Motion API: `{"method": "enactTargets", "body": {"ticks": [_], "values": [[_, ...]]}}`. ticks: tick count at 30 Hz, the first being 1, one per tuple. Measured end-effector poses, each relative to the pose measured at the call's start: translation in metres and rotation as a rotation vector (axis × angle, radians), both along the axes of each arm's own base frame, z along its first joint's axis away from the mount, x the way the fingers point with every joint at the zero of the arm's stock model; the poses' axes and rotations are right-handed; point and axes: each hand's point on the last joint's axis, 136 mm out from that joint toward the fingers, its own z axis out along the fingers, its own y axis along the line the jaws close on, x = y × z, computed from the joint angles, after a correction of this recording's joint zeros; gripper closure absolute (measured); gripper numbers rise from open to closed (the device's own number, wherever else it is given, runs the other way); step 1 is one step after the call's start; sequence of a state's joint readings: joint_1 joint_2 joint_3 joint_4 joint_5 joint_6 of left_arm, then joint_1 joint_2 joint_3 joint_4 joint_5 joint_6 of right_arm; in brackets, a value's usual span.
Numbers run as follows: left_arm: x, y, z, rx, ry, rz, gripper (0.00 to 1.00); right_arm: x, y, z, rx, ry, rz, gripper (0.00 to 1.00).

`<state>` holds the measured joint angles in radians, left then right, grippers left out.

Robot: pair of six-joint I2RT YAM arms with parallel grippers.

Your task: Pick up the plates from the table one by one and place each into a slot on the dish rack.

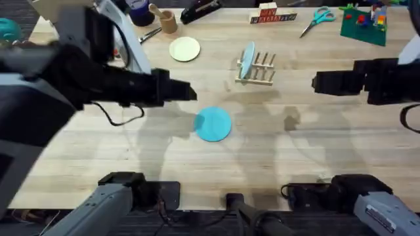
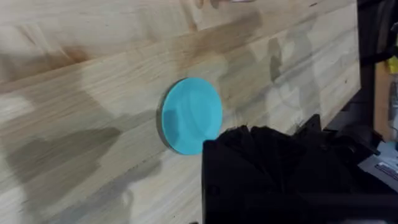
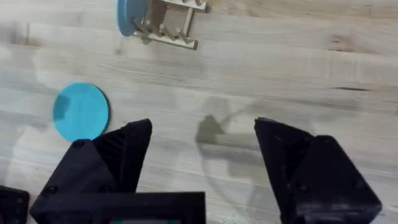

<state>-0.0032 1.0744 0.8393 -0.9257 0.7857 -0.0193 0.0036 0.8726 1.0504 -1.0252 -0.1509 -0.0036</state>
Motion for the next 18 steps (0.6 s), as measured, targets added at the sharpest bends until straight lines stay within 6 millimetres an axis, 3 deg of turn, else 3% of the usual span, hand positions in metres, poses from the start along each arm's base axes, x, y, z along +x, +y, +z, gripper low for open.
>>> {"method": "enactTargets", "body": {"ticks": [8,18], "values": [[-0.015,-0.007,-0.041,-0.057,0.055,-0.018,0.959,0.0,0.0,0.0,0.0,0.0,0.0,0.005],[-0.012,-0.009,-0.084,-0.077,0.16,-0.021,0.96,0.0,0.0,0.0,0.0,0.0,0.0,0.006]]}}
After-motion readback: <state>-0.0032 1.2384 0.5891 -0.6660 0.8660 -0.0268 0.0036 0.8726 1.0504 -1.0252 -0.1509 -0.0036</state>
